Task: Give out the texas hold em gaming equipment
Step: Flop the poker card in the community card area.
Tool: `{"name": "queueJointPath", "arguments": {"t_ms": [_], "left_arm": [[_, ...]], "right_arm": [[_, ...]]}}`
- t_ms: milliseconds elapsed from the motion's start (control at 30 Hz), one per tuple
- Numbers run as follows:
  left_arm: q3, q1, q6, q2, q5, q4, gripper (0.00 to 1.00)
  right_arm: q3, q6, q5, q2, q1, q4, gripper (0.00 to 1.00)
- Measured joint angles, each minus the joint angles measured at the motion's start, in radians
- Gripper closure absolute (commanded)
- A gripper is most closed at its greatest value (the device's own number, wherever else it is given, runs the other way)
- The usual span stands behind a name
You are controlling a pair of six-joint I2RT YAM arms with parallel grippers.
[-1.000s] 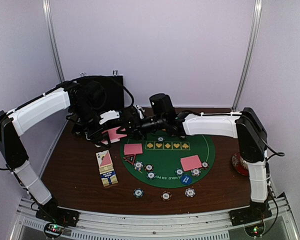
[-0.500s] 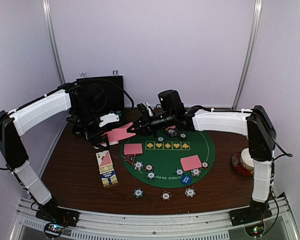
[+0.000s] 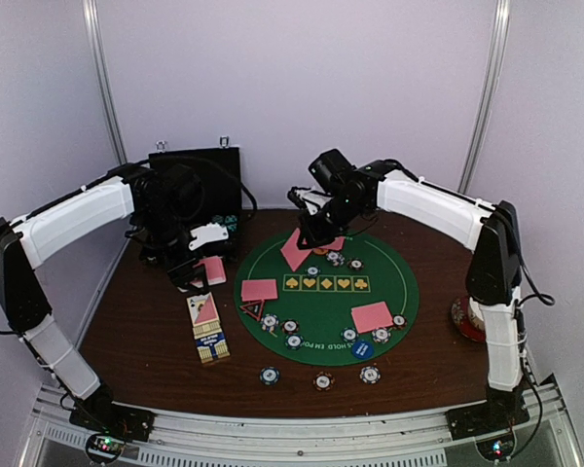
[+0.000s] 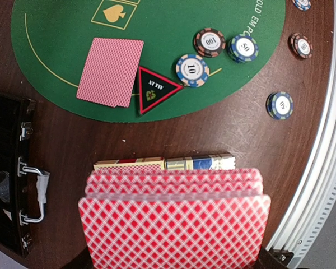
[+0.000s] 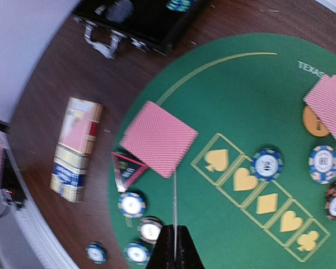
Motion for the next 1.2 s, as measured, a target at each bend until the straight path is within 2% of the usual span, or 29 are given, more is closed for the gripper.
{"name": "queueJointPath", "arguments": {"t_ms": [167, 333, 667, 700, 833, 1000, 1067, 1100, 1200], "left_arm": [[-0.002, 0.0, 0.0, -0.016, 0.0, -0.001, 0.92], [-0.002, 0.0, 0.0, -0.031, 0.0, -0.005, 0.92], [-0.002, 0.0, 0.0, -0.037, 0.002, -0.02, 0.92], [-0.002, 0.0, 0.0, -0.037, 0.003, -0.02, 0.92], [-0.002, 0.0, 0.0, -0.037, 0.003, -0.023, 0.92], [-0.002, 0.0, 0.0, -0.037, 0.009, -0.026, 0.92], [-0.002, 0.0, 0.0, -0.037, 0.013, -0.026, 0.92], [-0.002, 0.0, 0.0, -0.037, 0.015, -0.027, 0.92], [0.0, 0.0, 0.0, -0.036, 0.018, -0.027, 0.92]], "right_arm": [[-0.018, -0.231, 0.339, 0.063, 0.06, -0.037, 1.0], [-0.124, -0.441, 0.627, 0.08, 0.15, 0.06, 1.0], [-0.258, -0.686, 0.918, 0.145, 0.251, 0.295, 1.0], [-0.277, -0.705, 0.942, 0.153, 0.261, 0.315, 0.97], [-0.339, -0.751, 0.993, 0.171, 0.301, 0.354, 0.54], [-0.387, -0.743, 1.031, 0.164, 0.33, 0.391, 0.25], [-0.413, -0.729, 1.034, 0.137, 0.33, 0.407, 0.04], [-0.428, -0.724, 1.033, 0.121, 0.33, 0.41, 0.01], [-0.463, -0.689, 1.039, 0.083, 0.327, 0.417, 0.0]]}}
